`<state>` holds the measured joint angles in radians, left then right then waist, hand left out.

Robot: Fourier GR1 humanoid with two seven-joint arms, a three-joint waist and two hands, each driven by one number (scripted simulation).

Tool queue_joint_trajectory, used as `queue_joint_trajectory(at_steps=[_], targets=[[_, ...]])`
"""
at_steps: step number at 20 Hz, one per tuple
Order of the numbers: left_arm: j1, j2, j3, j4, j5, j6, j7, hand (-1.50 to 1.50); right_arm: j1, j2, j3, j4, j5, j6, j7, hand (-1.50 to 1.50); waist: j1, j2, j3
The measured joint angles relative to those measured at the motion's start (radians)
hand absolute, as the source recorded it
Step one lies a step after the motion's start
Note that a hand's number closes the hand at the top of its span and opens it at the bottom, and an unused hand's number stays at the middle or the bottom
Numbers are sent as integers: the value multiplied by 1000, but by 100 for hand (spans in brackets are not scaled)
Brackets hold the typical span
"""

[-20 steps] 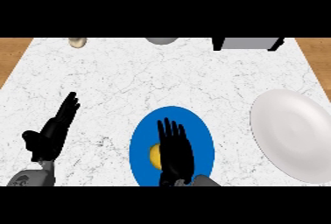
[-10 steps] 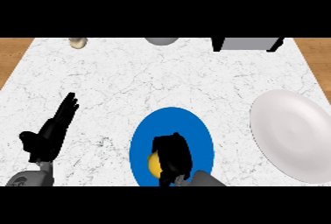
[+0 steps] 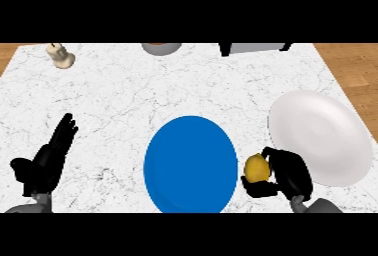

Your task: Pick the lemon from the plate and place it in the plate

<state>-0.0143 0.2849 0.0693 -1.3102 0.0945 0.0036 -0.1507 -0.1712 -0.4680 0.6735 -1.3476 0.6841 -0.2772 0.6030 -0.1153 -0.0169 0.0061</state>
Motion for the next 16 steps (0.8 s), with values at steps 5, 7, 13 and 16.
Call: queue_joint_trajectory(at_steps=[5, 7, 13, 16], targets=[[30, -1, 22, -5, 9, 14, -9, 0, 115, -252, -184, -6, -111, -106, -197, 150, -39, -6, 1], [40, 3, 29, -10, 13, 13, -11, 0, 176, -326, -250, -10, -178, -143, -303, 150, -42, -7, 1], [69, 3, 26, -28, 11, 9, -24, 0, 333, -505, -474, -1, -414, -180, -639, 150, -34, -9, 0], [66, 2, 21, -39, 9, 8, -15, 0, 397, -551, -602, 10, -541, -178, -808, 150, -26, -9, -1]])
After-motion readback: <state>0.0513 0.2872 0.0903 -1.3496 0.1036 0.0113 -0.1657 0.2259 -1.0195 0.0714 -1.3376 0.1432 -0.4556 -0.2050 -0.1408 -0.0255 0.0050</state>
